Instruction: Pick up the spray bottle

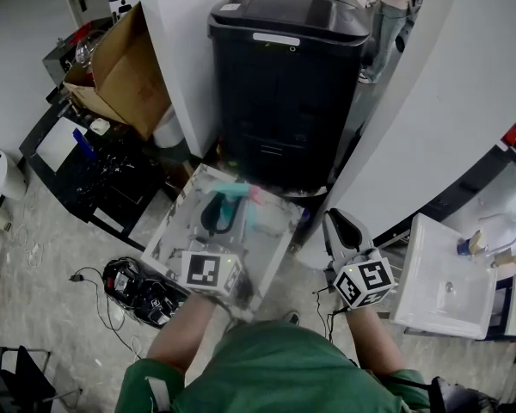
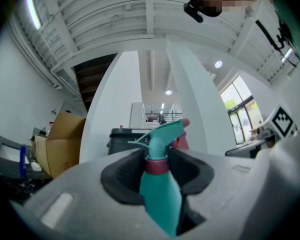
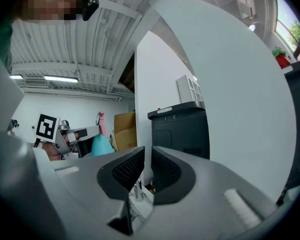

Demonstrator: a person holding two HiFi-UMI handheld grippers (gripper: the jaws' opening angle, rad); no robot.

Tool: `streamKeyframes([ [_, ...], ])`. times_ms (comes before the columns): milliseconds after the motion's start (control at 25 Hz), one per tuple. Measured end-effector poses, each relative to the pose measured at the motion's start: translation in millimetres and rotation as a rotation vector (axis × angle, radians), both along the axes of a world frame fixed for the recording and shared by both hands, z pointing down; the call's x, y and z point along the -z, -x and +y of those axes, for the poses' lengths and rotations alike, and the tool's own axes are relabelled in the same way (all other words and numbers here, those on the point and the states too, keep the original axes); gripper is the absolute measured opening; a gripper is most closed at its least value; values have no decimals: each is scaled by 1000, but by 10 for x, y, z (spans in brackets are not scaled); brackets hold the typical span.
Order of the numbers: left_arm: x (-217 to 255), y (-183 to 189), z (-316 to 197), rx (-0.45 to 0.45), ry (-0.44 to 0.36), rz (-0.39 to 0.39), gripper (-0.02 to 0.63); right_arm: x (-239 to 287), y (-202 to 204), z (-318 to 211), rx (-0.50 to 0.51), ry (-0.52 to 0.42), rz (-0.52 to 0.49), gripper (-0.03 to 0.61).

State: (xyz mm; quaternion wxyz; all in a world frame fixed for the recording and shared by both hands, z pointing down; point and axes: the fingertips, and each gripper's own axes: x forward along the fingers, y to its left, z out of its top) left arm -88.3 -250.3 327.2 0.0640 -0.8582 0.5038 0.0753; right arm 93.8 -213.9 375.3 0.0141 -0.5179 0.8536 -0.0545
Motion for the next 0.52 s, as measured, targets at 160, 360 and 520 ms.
streamKeyframes([
  [160,-5,-20,-1,-3,0,-3,146,0,-18,11,-2,1,1,43],
  [360,-21,-37,-6,-3,3,-6,147,-7,-44,19,-3,5,-1,43],
  [520,-24,-77,-1,-11,2,2,147,-11,-82,17,-4,5,1,43],
])
